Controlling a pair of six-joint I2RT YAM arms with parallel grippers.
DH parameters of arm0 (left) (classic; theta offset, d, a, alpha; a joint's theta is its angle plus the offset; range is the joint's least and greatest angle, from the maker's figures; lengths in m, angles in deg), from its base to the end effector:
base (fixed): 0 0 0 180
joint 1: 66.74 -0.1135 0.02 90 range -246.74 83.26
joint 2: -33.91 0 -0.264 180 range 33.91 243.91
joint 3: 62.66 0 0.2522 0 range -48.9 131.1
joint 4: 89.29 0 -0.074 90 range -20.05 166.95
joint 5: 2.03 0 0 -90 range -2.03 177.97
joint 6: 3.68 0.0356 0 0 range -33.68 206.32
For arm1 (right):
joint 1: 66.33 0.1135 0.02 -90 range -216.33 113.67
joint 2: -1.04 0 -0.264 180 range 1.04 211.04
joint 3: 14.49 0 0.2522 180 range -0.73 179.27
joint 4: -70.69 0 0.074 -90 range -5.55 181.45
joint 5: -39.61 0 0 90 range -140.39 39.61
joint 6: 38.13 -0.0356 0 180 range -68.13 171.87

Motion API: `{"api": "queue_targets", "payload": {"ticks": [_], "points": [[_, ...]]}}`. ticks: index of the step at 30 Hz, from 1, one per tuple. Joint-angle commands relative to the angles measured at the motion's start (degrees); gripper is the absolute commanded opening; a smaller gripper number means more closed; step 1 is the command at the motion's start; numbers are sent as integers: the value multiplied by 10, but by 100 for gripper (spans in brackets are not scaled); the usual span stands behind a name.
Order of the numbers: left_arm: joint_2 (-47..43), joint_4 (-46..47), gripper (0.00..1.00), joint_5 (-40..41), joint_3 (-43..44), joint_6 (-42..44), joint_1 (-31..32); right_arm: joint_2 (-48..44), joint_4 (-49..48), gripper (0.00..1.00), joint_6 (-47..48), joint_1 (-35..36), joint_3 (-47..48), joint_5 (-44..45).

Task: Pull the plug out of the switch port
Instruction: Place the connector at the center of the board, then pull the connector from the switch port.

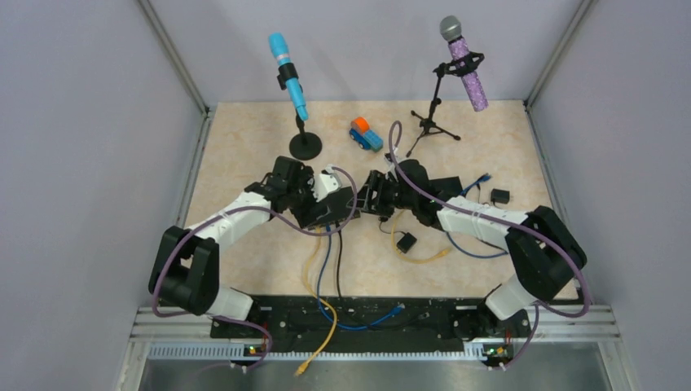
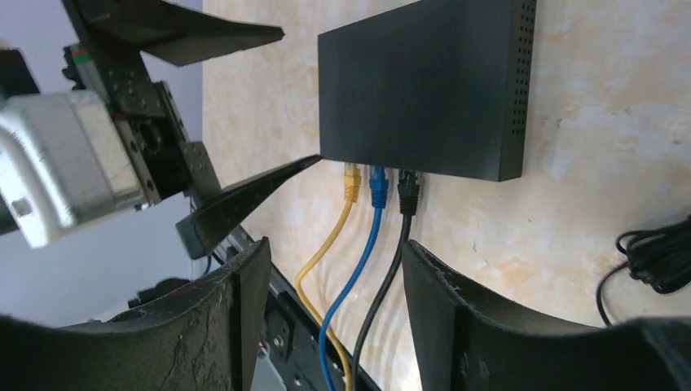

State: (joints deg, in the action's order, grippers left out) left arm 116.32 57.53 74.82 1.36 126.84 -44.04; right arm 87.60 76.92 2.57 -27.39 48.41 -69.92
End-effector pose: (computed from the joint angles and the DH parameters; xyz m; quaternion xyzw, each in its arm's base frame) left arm 0.2662 -0.1202 0.2105 0.5238 0.7791 -0.0562 0.3398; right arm 0.2480 0.2157 0.2222 -0.0076 0.8572 0.4490 0.2521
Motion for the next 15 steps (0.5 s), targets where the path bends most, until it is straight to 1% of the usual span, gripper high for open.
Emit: {"api": "queue_targets", "payload": {"ticks": [1, 5, 11, 15], "points": [[31, -36, 96, -46, 35, 25, -17, 53, -96, 59, -82, 17, 1, 24], [74, -91, 95, -75, 72, 42, -17, 93, -129, 57, -119, 19, -6, 17], [69, -73, 95, -110, 55, 34, -16, 137, -128, 56, -132, 24, 0, 18], [56, -58, 95, -110, 40, 27, -15, 163, -140, 54, -137, 25, -1, 15]]}}
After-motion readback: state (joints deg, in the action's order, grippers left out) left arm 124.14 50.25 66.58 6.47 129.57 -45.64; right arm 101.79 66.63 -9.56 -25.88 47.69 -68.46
